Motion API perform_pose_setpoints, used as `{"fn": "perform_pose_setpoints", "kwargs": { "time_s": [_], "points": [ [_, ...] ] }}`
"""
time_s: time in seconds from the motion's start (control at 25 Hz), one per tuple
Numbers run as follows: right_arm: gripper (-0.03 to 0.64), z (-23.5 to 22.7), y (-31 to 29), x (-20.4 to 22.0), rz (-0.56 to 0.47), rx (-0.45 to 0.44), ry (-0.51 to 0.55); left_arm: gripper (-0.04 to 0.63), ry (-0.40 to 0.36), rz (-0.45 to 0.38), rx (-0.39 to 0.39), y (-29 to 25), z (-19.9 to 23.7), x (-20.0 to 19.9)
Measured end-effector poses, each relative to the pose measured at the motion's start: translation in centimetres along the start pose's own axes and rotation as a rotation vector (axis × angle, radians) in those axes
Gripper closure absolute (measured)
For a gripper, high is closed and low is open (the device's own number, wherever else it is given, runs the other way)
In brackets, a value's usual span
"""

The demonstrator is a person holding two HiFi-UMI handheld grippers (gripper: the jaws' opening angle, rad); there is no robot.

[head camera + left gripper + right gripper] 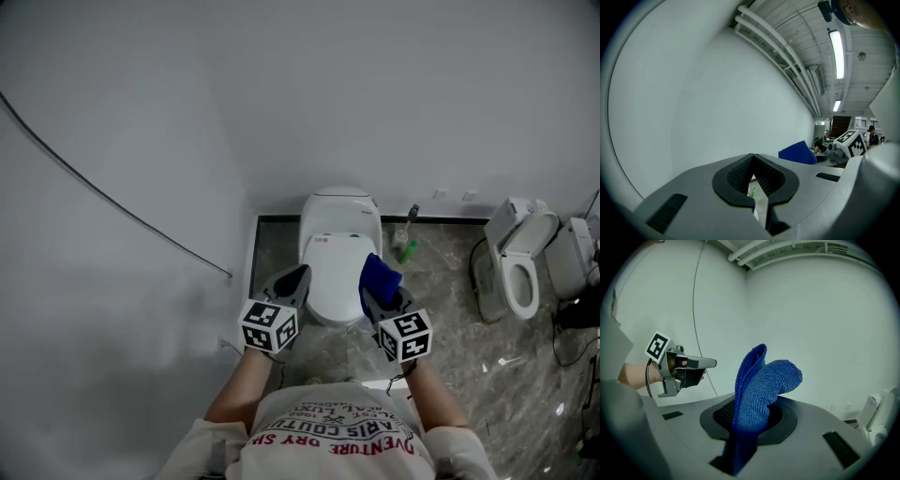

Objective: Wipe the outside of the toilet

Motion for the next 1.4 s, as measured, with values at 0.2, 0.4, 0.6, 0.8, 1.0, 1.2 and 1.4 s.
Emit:
{"fn": "perform_pose_setpoints", "kwargs": {
  "time_s": [0.2, 0.4, 0.6, 0.8, 1.0, 1.2, 1.4],
  "points": [
    [0.545, -1.2, 1.4, -5.3, -0.090, 0.018, 0.042, 0.588, -0.087, -0.063, -0.032, 0.4, -1.8, -5.0],
    [0.545, -1.6, 2.0, -7.3, -0.138, 0.022, 0.067, 0.588, -0.171, -0.103, -0.033, 0.7, -3.8, -7.1],
    [0.545, -1.8, 2.3, -7.7, -0.160, 0.007, 0.083, 0.588, -0.191, -0.123, -0.055, 0.7, -4.8, -7.4],
    [0.545, -2.5, 3.4, -7.5, -0.161, 0.011, 0.064, 0.588, -0.186, -0.120, -0.074, 0.9, -5.9, -7.4],
    [0.545, -3.3, 3.5, -6.6, -0.153, 0.007, 0.062, 0.588, -0.172, -0.105, -0.088, 0.2, -6.3, -6.4],
    [0.545, -3.6, 3.6, -6.1, -0.150, 0.008, 0.066, 0.588, -0.167, -0.102, -0.094, -0.1, -6.6, -5.8],
    [0.545, -4.3, 3.0, -6.2, -0.160, 0.013, 0.065, 0.588, -0.166, -0.108, -0.096, -1.0, -6.2, -5.7]
  ]
}}
Point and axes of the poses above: the fingertips, and each gripper's own axes: y backward along the fingers, z to its left, x out of its underside, the point moved 6 cm from there along y, backward along the fingers, and after that the axes turned 8 degrees about -x, right-handed, at the moved point
